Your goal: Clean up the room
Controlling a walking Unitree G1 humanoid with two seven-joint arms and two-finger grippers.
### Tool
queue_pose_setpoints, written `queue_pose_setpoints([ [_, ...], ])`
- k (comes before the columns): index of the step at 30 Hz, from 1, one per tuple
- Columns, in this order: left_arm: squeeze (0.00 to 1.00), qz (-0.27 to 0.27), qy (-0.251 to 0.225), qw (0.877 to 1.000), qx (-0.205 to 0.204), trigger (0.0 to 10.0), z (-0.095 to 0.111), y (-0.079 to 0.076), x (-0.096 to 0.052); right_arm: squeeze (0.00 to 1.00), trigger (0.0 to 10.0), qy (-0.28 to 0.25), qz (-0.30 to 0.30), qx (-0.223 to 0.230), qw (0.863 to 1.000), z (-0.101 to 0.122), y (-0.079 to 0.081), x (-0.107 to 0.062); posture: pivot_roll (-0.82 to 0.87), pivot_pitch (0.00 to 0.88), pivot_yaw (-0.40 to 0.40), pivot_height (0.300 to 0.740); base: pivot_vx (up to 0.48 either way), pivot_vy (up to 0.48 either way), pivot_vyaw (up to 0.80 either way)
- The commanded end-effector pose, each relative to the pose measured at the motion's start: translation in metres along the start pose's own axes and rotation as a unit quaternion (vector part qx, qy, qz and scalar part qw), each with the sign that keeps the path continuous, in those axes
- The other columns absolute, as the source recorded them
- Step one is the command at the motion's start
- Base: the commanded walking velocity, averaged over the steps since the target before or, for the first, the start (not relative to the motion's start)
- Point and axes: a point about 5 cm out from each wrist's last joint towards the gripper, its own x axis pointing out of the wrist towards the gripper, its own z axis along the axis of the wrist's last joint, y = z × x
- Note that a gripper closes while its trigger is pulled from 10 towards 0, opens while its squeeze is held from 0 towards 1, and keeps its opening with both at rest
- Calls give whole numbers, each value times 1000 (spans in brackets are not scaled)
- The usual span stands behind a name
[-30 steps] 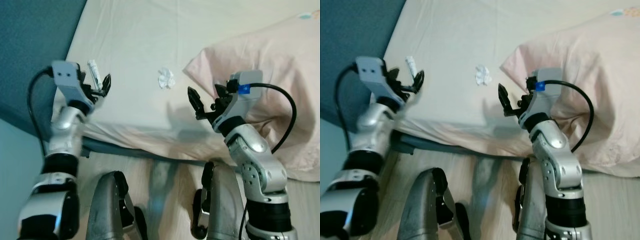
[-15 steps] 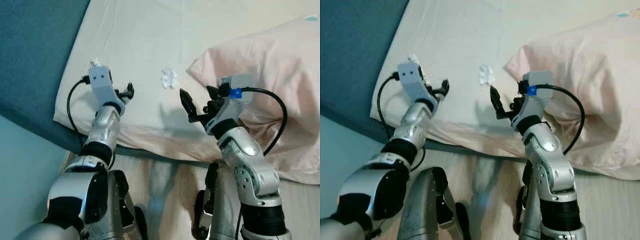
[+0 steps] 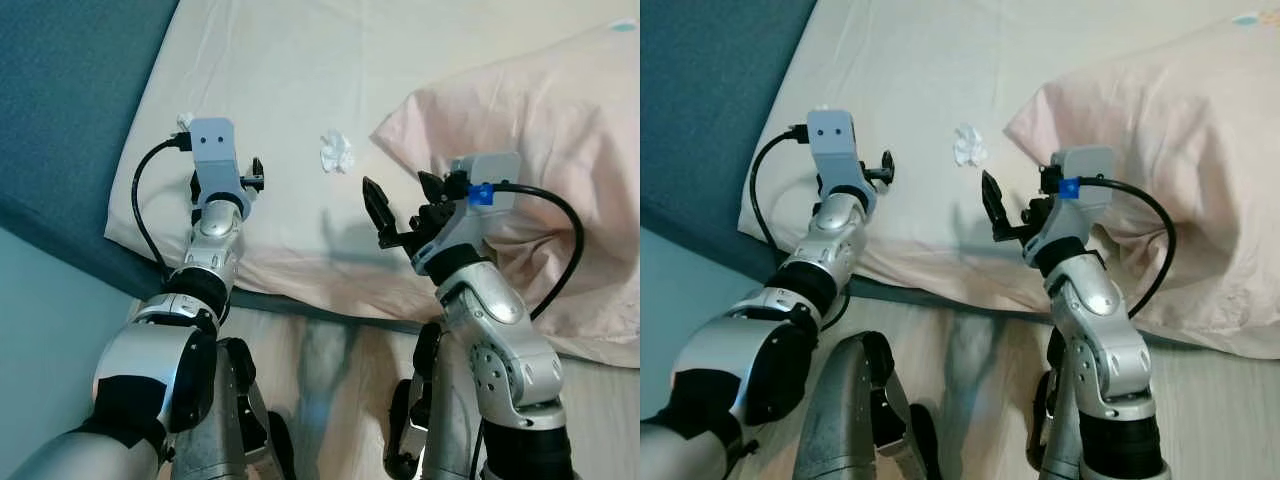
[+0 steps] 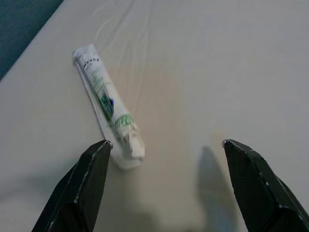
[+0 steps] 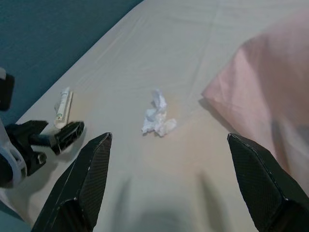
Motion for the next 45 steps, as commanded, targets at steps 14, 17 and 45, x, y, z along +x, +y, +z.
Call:
queue_pose_setpoints([
  [14,0,47,12,998,39,0,-5,13,1,0,10000,17,-10,7,1000,-4,4,-13,-222,468,175,370,0,0,0],
  [17,0,49,12,998,41,0,-5,14,1,0,10000,17,-9,7,1000,-3,4,-13,-227,469,175,370,0,0,0],
  [45,1000,58,32,998,6,10000,-11,35,2,0,10000,14,0,7,1000,2,7,-10,-222,456,166,370,0,0,0],
])
